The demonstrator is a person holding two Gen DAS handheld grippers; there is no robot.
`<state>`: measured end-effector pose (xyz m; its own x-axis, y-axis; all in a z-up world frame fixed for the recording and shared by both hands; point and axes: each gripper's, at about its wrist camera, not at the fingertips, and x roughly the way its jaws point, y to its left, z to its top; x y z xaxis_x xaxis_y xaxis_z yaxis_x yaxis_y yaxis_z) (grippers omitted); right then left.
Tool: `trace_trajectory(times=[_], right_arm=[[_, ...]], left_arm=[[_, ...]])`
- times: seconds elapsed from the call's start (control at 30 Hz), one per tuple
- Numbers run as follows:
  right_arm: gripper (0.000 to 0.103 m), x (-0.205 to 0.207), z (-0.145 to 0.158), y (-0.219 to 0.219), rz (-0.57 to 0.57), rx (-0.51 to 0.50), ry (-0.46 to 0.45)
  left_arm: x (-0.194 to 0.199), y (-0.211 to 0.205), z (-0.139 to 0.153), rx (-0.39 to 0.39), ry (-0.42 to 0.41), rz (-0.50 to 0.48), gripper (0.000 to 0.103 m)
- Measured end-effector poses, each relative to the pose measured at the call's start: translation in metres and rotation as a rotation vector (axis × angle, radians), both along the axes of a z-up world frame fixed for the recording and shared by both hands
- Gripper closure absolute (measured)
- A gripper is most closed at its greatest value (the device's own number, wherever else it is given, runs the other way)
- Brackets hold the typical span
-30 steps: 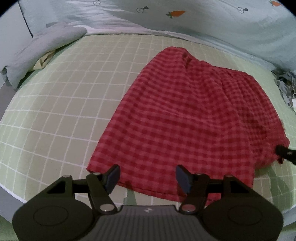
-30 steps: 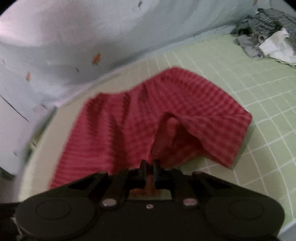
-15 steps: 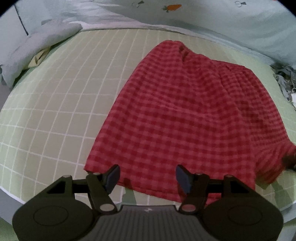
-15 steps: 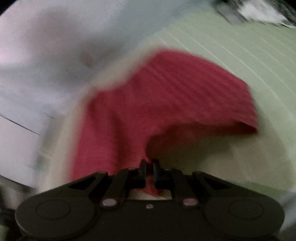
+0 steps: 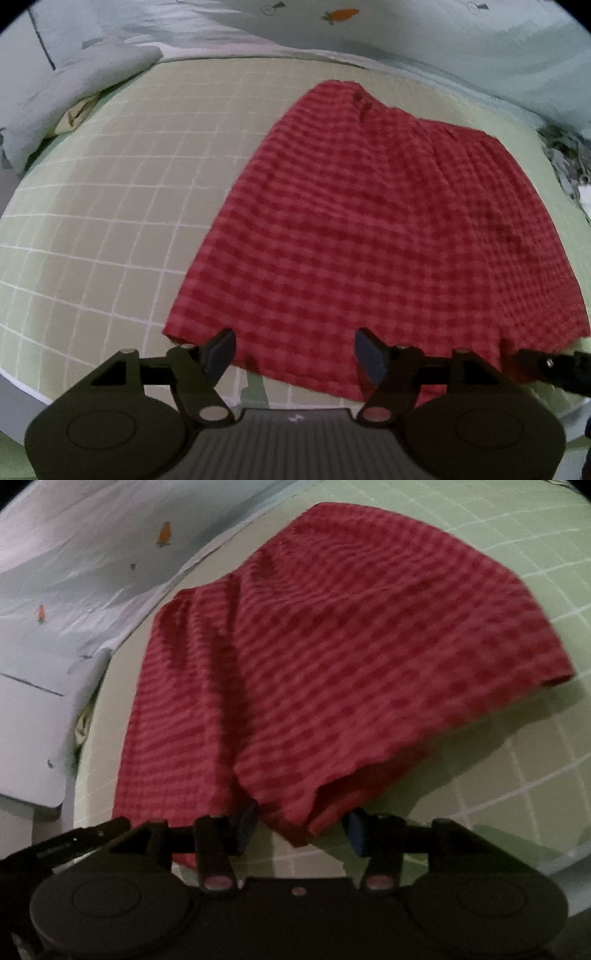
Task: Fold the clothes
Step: 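Grasp the red gingham garment's hem with the right gripper and lift it toward the waistband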
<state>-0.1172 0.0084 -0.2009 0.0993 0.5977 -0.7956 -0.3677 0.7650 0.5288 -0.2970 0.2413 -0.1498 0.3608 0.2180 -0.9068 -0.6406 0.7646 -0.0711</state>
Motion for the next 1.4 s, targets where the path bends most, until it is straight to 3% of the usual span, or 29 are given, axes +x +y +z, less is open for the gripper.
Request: trace_trajectory(times=[0.03,0.07,0.13,0.2,0.33,0.5,0.63,0.73,0.93,1.1,1.13,1.17,1.23,1.27,1.33,1.4], right_arm=[[0.058,-0.001,-0.002,-0.001,-0.003,0.028,0.018],[0.072,-0.001,-0.004,-0.001,-0.007,0.056,0.035],[0.091,-0.002,-0.008,-0.003,-0.016,0.118,0.074],[0.093,-0.001,-0.012,-0.014,-0.076,0.277,0.159],[0.094,-0.002,-0.023,-0.028,-0.138,0.320,0.262],[0.088,-0.003,-0.023,-0.046,-0.217,0.292,0.280],[0.056,-0.004,-0.021,-0.061,-0.281,0.253,0.275],[0.052,-0.004,-0.020,-0.073,-0.332,0.226,0.271],[0.045,0.016,-0.020,-0.124,-0.628,0.257,0.191],[0.043,0.049,-0.021,-0.144,-0.762,0.270,0.116],[0.050,0.056,-0.022,-0.144,-0.779,0.278,0.111],[0.067,0.059,-0.020,-0.142,-0.780,0.277,0.092],[0.090,0.065,-0.015,-0.139,-0.782,0.275,0.054],[0.092,0.068,-0.012,-0.138,-0.780,0.274,0.031],[0.092,0.065,0.008,-0.130,-0.684,0.212,-0.133],[0.093,0.057,0.024,-0.116,-0.563,0.011,-0.307]], left_arm=[[-0.001,-0.002,-0.001,-0.001,0.002,-0.005,0.031],[-0.002,-0.004,-0.002,-0.002,0.003,-0.011,0.031],[-0.005,-0.006,-0.003,-0.002,0.005,-0.015,0.031],[-0.008,-0.006,-0.001,0.001,0.002,-0.006,0.031],[-0.012,-0.005,-0.002,-0.004,0.002,0.013,0.031],[-0.013,-0.008,-0.006,-0.018,0.018,0.016,0.031],[-0.011,-0.013,-0.007,-0.019,0.019,0.002,0.031],[-0.010,-0.016,-0.008,-0.021,0.020,-0.004,0.031],[-0.012,-0.018,-0.005,-0.006,0.016,-0.003,0.031],[-0.015,-0.016,-0.003,0.009,0.024,0.006,0.031],[-0.015,-0.016,-0.003,0.011,0.024,0.008,0.031],[-0.015,-0.016,-0.002,0.013,0.024,0.009,0.031],[-0.015,-0.016,-0.001,0.017,0.024,0.011,0.031],[-0.015,-0.016,-0.001,0.018,0.024,0.012,0.031],[-0.016,-0.016,-0.001,0.021,0.021,0.017,0.031],[-0.018,-0.013,-0.001,0.022,0.022,0.037,0.031]])
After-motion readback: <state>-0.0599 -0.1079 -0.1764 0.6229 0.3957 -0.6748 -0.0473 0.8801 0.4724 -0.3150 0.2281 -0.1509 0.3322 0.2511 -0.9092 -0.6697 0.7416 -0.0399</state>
